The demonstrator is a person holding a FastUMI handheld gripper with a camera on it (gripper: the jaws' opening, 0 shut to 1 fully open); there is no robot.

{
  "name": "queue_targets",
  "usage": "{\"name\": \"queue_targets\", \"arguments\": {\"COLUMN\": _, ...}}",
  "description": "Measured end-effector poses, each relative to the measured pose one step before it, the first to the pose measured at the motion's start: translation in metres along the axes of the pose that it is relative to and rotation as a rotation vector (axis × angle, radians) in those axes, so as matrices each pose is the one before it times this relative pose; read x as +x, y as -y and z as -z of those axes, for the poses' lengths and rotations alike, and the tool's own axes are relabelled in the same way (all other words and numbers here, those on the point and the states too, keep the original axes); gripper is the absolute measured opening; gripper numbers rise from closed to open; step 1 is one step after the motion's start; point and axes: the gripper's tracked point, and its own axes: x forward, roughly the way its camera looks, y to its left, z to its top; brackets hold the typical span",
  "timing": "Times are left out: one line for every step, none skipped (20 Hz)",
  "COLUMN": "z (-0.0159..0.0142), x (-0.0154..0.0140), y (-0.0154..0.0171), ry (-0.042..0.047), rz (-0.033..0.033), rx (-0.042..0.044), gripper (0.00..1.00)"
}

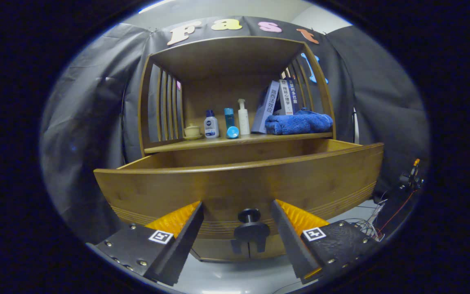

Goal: Pull open the drawer, take out the items inside it, and place them on the countertop above the cabinet.

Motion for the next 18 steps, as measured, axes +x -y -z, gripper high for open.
{"name": "queue_targets", "arguments": {"z": -0.00152, "x": 0.00578, "y": -0.00016, "ry": 0.00208, "rz": -0.00345, "rx": 0.00594, "gripper": 0.99}}
{"name": "queue_targets", "arguments": {"z": -0.00387, "x": 0.00595, "y": -0.00122, "ry": 0.00246, "rz": -0.00129, "rx": 0.00507, "gripper": 0.99}}
{"name": "queue_targets", "arguments": {"z": -0.00662, "x": 0.00795, "y": 0.00038, "ry": 0.01454, "rz": 0.00294, "rx": 0.00039, "gripper": 0.99}}
{"name": "queue_targets", "arguments": {"z": 0.00844, "x": 0.00929, "y": -0.00103, "ry": -0.0504, "rz": 0.00125, "rx": -0.01426, "gripper": 0.99}}
{"name": "queue_targets", "arguments": {"z": -0.00801, "x": 0.0075, "y": -0.0012, "ry": 0.01315, "rz": 0.00463, "rx": 0.00756, "gripper": 0.99}}
{"name": "queue_targets", "arguments": {"z": 0.00436, "x": 0.00979, "y": -0.00156, "ry": -0.0212, "rz": 0.00223, "rx": -0.00376, "gripper": 0.99}}
{"name": "queue_targets", "arguments": {"z": -0.00576, "x": 0.01241, "y": -0.00156, "ry": 0.00178, "rz": -0.00135, "rx": 0.01066, "gripper": 0.99}}
{"name": "queue_targets", "arguments": {"z": -0.00116, "x": 0.01085, "y": -0.00016, "ry": -0.01097, "rz": -0.00745, "rx": 0.0119, "gripper": 1.0}}
{"name": "queue_targets", "arguments": {"z": -0.00352, "x": 0.00511, "y": 0.00015, "ry": 0.00527, "rz": -0.00556, "rx": 0.01746, "gripper": 0.99}}
{"name": "queue_targets", "arguments": {"z": -0.00381, "x": 0.00671, "y": 0.00192, "ry": 0.00623, "rz": -0.00022, "rx": 0.01165, "gripper": 0.99}}
{"name": "queue_targets", "arguments": {"z": -0.00331, "x": 0.00561, "y": 0.00073, "ry": 0.01294, "rz": 0.002, "rx": 0.00258, "gripper": 0.99}}
{"name": "queue_targets", "arguments": {"z": -0.00082, "x": 0.0044, "y": 0.00087, "ry": 0.00551, "rz": 0.00131, "rx": -0.00973, "gripper": 0.99}}
{"name": "queue_targets", "arguments": {"z": -0.0014, "x": 0.00302, "y": 0.00058, "ry": 0.00131, "rz": 0.00029, "rx": -0.01231, "gripper": 0.99}}
{"name": "queue_targets", "arguments": {"z": -0.00123, "x": 0.00236, "y": 0.00089, "ry": 0.00172, "rz": -0.00049, "rx": -0.00337, "gripper": 0.99}}
{"name": "queue_targets", "arguments": {"z": -0.00198, "x": 0.00331, "y": 0.00082, "ry": 0.00263, "rz": -0.00068, "rx": 0.00018, "gripper": 0.99}}
{"name": "queue_targets", "arguments": {"z": -0.00163, "x": 0.00267, "y": 0.00053, "ry": 0.00036, "rz": -0.00028, "rx": 0.00795, "gripper": 0.99}}
{"name": "queue_targets", "arguments": {"z": -0.00182, "x": 0.00232, "y": 0.00046, "ry": 0.00025, "rz": -0.00053, "rx": 0.01067, "gripper": 0.99}}
{"name": "queue_targets", "arguments": {"z": -0.00181, "x": 0.00274, "y": 0.00063, "ry": 0.00209, "rz": -0.00002, "rx": 0.00498, "gripper": 0.99}}
